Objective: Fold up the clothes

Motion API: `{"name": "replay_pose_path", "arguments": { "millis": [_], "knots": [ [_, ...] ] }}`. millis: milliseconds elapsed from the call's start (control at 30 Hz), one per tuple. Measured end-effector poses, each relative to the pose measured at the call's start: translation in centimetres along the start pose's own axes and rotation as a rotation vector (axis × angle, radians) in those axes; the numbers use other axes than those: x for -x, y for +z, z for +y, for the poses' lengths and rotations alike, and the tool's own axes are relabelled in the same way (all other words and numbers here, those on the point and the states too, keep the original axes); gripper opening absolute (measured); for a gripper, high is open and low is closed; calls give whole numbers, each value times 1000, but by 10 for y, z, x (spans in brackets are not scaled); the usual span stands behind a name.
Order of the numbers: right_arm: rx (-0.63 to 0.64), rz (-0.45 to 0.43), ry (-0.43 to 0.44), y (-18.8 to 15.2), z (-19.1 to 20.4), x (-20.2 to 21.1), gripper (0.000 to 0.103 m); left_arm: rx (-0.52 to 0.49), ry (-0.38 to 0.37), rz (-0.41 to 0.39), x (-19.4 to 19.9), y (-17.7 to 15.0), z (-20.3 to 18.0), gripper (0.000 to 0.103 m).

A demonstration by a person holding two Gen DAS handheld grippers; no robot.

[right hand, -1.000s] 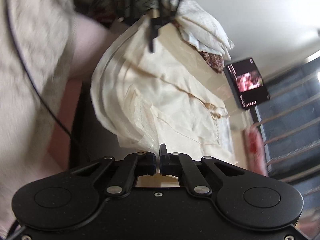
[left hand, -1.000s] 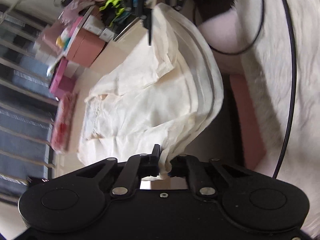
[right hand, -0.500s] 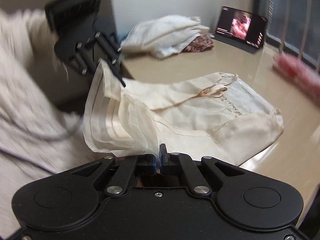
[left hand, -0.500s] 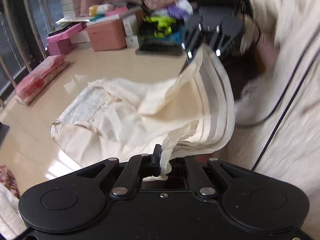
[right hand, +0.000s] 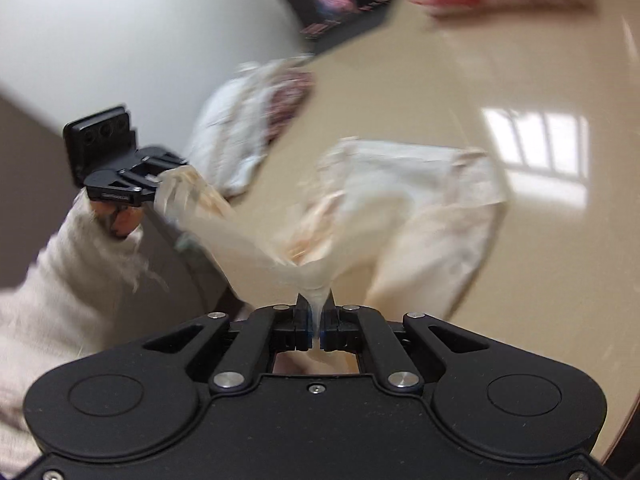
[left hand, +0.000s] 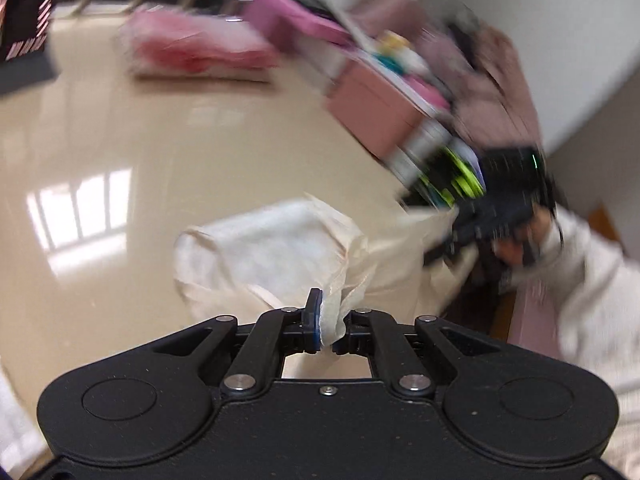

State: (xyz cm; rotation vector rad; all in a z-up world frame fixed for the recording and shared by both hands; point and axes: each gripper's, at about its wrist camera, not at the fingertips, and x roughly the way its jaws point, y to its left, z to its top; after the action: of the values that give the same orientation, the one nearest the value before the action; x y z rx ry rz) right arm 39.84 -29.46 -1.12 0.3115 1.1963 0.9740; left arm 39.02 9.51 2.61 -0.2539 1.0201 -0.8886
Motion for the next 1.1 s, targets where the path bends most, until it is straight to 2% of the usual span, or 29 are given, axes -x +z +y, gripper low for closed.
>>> {"name": "replay_pose_path", "arguments": {
  "millis": [100,133,167,233,267,300,400,500,567,600,633,667,700,767,833,867,900,1000,1100],
  "knots": [
    [-50,-4,-23,6,-28,-20,6,78,-39,27,-27,-1,31,7],
    [-70,-13,-13,5,-35,-24,8,101,-47,37,-34,-3,38,15],
    [-93,-22,-4,2,-39,-27,9,127,-53,47,-40,-5,44,23],
    [-121,-41,-1,-5,-45,-30,20,173,-70,53,-48,-10,55,65],
    [-136,-59,7,-7,-46,-30,22,191,-87,45,-47,-12,60,71],
    [-152,-79,16,-9,-48,-29,25,207,-104,33,-47,-13,64,72],
    [-198,-139,42,-15,-52,-27,27,220,-121,-18,-45,-16,70,72],
    [-236,-164,16,-15,-55,-27,27,234,-112,-56,-43,-19,71,70],
    [-271,-177,-14,-15,-57,-29,25,233,-104,-78,-42,-22,69,63],
    [-277,-185,-34,-15,-55,-29,19,225,-95,-90,-42,-24,66,48],
    [-281,-192,-54,-14,-54,-29,6,212,-88,-103,-42,-25,62,27],
    [-269,-205,-63,-14,-50,-27,3,199,-90,-118,-41,-28,57,19],
    [-239,-226,-45,-15,-41,-25,2,182,-97,-138,-39,-30,51,16],
    [-120,-311,94,-18,-17,-17,2,128,-142,-211,-33,-34,35,16],
    [23,-387,268,-23,9,-6,2,99,-196,-273,-25,-37,26,16],
    [72,-404,295,-24,15,-3,2,94,-200,-295,-22,-38,24,16],
    [77,-420,276,-24,14,-2,2,92,-199,-314,-21,-38,24,16],
    [-135,-461,224,-24,-34,-12,2,173,-146,-335,-30,-38,41,16],
    [-326,-463,102,-32,-76,-24,2,270,-93,-346,-42,-40,63,16]
  ]
}}
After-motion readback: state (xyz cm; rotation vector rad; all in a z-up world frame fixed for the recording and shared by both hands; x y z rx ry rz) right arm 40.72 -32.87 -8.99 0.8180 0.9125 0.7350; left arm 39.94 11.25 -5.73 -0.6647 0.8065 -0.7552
